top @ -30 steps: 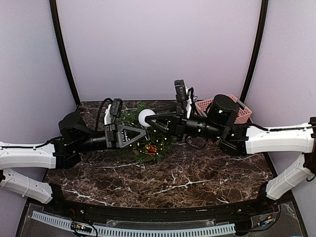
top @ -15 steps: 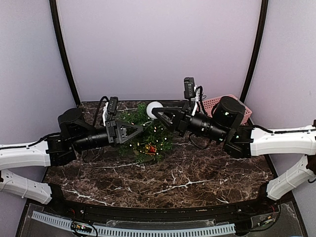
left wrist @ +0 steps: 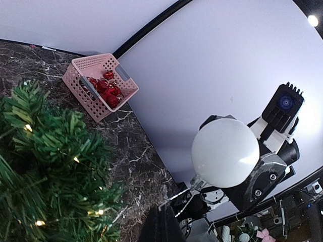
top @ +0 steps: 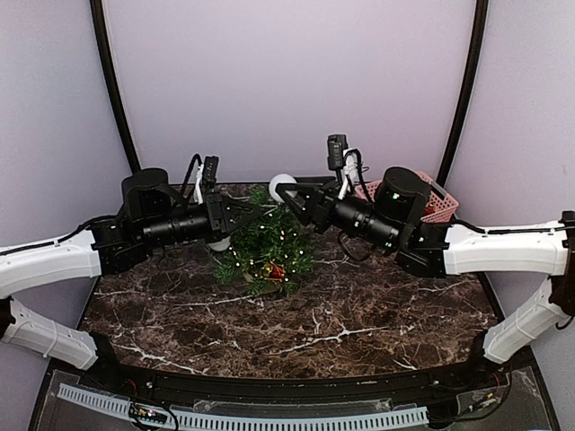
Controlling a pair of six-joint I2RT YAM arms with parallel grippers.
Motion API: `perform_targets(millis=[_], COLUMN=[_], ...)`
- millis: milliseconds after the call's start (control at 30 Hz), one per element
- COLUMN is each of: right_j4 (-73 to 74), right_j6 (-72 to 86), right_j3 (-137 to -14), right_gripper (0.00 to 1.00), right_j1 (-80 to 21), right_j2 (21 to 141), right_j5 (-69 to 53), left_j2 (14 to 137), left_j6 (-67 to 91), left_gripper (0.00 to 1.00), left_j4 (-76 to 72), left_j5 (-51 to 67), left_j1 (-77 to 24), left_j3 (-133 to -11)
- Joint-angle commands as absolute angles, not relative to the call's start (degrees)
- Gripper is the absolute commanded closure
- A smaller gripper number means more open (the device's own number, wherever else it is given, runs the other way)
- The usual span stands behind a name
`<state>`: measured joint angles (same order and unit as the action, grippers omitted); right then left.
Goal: Decorate the small christmas tree
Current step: Hang the ornament ball on the branch.
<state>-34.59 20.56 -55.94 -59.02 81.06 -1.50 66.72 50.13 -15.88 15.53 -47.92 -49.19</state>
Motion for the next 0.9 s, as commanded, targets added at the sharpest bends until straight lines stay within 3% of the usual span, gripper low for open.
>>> perform_targets(millis=[0,467,867], right_j4=[-36.59,-40.07,-43.33], right_j6=[22.37,25.66,28.35], right_j3=[-57.69,-51.00,-45.53], right_gripper=[0.55,0.56,0.56], right_j1=[-56.72,-54.62,-54.84], right_j2=[82.34,80.85,77.78], right_j5=[-0.48,0.79,0.71], left_j2=[69.77,78.13,80.01], left_j6=[47.20,41.66,34.50], left_gripper=[0.99,1.00,1.00], left_j4=[-12.51,-3.01,9.65], left_j5=[18.79,19.23,7.62], left_j1=[-46.51,-47.14,-52.60], left_j3=[-54.91,-63.24,-69.70])
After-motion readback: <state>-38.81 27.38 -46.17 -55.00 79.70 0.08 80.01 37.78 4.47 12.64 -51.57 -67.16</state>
